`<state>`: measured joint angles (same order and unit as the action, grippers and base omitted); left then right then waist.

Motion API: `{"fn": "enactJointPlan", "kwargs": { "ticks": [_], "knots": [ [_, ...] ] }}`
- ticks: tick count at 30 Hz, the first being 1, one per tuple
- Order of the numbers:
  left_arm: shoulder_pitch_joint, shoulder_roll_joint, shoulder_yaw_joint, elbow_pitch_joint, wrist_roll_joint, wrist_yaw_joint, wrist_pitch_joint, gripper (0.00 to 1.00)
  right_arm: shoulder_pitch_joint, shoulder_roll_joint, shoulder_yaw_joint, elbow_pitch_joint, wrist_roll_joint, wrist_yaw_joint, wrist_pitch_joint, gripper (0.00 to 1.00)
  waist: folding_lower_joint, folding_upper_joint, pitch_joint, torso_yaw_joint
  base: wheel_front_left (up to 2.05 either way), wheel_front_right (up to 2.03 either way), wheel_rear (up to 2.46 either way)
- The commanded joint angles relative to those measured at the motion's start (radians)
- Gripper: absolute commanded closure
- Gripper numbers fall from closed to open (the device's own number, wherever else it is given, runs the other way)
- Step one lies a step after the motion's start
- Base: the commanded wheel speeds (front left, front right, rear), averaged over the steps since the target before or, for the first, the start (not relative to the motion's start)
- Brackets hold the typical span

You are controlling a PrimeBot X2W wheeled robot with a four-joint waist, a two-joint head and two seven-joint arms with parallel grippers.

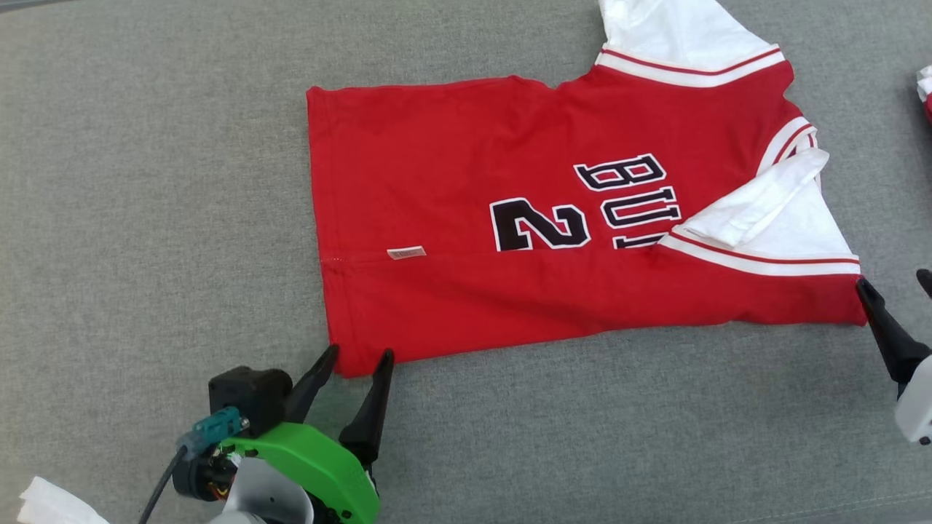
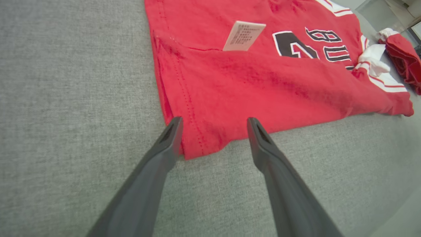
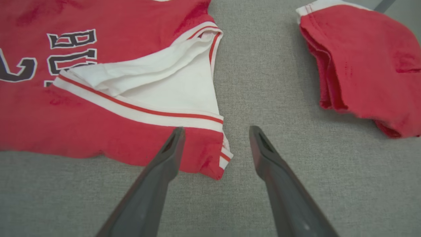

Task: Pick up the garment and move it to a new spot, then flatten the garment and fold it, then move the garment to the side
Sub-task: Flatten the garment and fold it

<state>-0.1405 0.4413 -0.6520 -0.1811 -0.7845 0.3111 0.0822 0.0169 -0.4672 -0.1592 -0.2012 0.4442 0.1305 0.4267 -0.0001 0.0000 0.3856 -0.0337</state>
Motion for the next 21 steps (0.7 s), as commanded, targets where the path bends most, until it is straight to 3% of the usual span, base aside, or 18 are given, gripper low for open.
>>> {"fn": "enactJointPlan", "kwargs": {
  "ticks": [1,7,10,11,12,13,21],
  "knots": [
    [-0.005,-0.003,-0.004,0.012,0.02,0.012,-0.005,0.0,-0.001,0.01,-0.01,0.006,-0.01,0.0,0.001,0.0,0.0001,0.0,0.032,0.0,0.0,0.0,0.0],
    [-0.051,-0.03,-0.036,0.086,0.035,0.014,0.021,0.0,-0.065,0.024,0.018,0.108,-0.031,0.0,0.023,0.0,0.0001,0.0,0.077,0.009,0.0,0.0,0.0],
    [-0.058,-0.055,-0.064,0.113,0.012,-0.018,0.046,0.0,-0.105,0.034,0.056,0.176,-0.016,0.0,0.04,0.0,0.0001,0.0,0.079,0.016,0.0,0.0,0.0],
    [-0.057,-0.062,-0.07,0.125,0.0,-0.028,0.053,0.0,-0.118,0.028,0.07,0.201,-0.011,0.0,0.045,0.07,0.0001,0.0,0.076,0.019,0.0,0.0,0.0],
    [-0.06,-0.063,-0.079,0.139,-0.001,-0.036,0.063,0.61,-0.13,0.024,0.084,0.222,0.0,0.0,0.049,0.6,0.0001,0.0,0.071,0.022,0.0,0.0,0.0],
    [-0.061,-0.068,-0.083,0.149,-0.006,-0.042,0.065,1.0,-0.142,0.033,0.085,0.235,0.022,0.0,0.043,1.0,0.0001,0.0,0.065,0.024,0.0,0.0,0.0],
    [-0.024,-0.015,-0.068,0.157,-0.059,-0.084,0.09,1.0,-0.138,-0.029,0.053,0.243,0.173,-0.001,0.086,1.0,0.0001,0.0,-0.016,0.02,0.0,0.0,0.0]
  ]
}}
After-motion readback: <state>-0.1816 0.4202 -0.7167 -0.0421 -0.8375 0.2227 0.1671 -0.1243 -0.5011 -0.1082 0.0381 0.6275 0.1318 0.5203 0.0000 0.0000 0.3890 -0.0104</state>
